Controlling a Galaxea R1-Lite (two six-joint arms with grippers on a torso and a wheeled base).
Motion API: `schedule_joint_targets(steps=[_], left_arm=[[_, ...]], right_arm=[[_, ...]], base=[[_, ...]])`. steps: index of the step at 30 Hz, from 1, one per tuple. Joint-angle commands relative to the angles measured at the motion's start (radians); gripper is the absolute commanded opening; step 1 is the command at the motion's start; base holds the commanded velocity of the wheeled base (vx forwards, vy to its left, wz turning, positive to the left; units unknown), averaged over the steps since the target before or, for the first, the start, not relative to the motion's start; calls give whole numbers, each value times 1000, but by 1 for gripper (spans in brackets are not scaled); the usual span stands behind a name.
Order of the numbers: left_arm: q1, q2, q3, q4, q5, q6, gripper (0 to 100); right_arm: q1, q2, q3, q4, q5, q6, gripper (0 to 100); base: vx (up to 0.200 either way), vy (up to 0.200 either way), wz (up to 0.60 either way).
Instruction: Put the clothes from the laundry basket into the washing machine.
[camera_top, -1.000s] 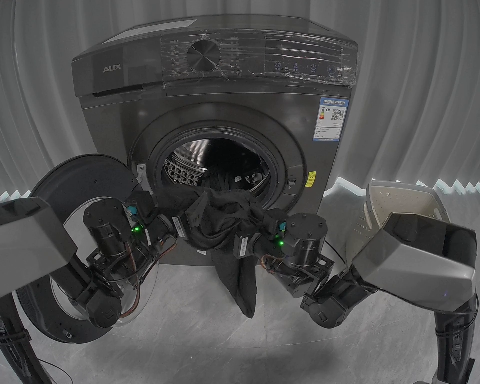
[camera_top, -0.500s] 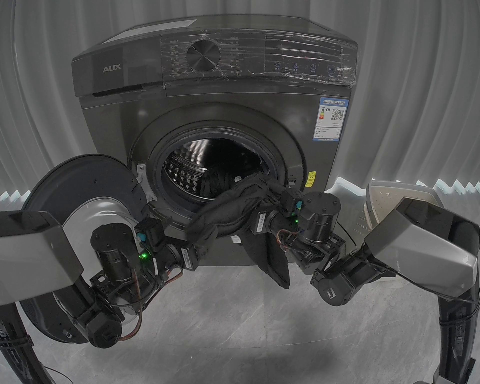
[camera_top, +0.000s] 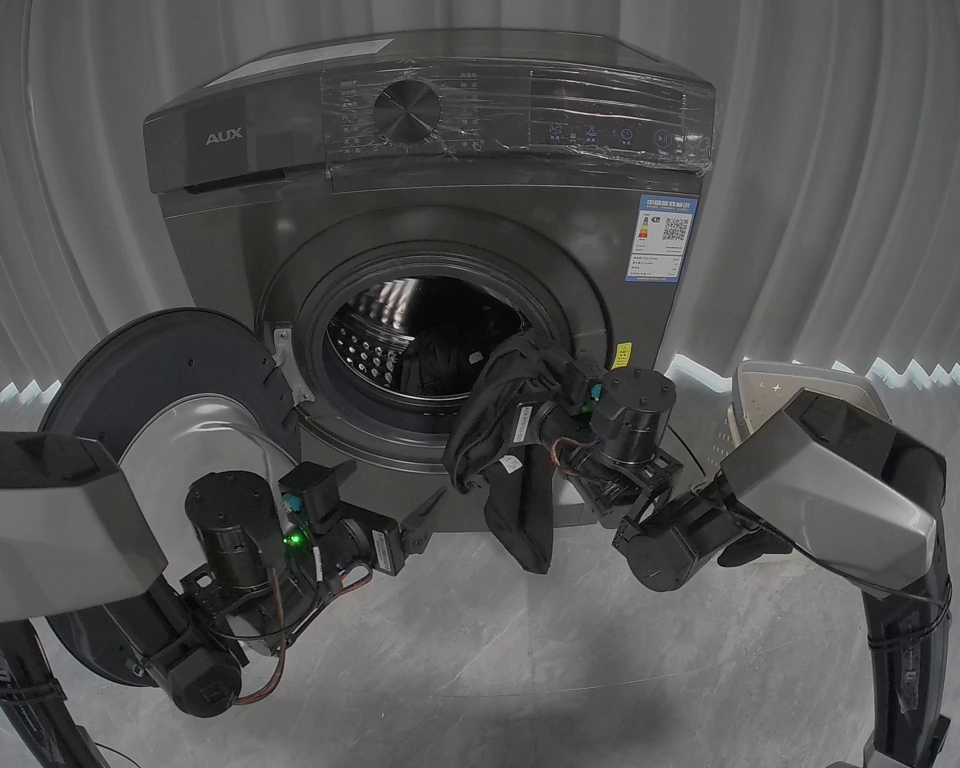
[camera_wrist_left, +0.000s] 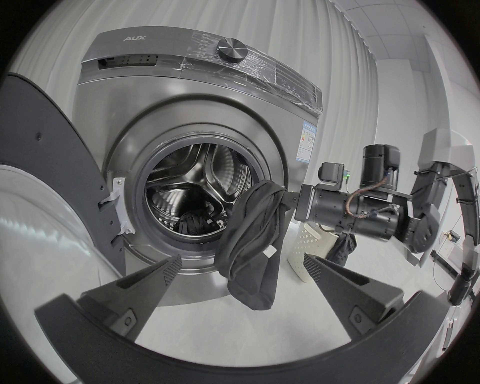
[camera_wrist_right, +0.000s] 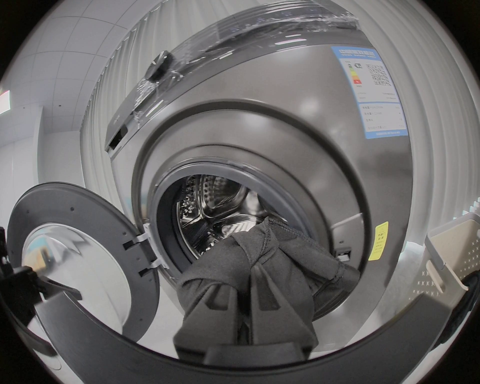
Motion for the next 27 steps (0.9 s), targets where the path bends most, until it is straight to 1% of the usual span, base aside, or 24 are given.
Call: schedule_joint_targets(steps=[1, 3, 9, 14, 21, 27], left_arm=[[4, 104, -96, -1, 8, 3, 100], [4, 139, -119, -1, 8, 3, 100], [4, 213, -179, -7, 8, 0, 100], [7, 284, -285, -10, 8, -9, 100], [21, 343, -398, -10, 8, -8, 100], [21, 365, -452, -10, 12, -9, 100]], right_arm=[[62, -4, -2, 2, -12, 4, 0], [83, -16, -3, 5, -24, 6, 0], [89, -21, -16, 10, -24, 6, 0], [112, -22, -14, 7, -25, 9, 0], [135, -21, -9, 5, -30, 20, 0], [143, -9, -9, 5, -32, 24, 0]], base=[[0, 0, 0], [0, 0, 0], [0, 0, 0], [0, 0, 0], [0, 0, 0], [0, 0, 0]])
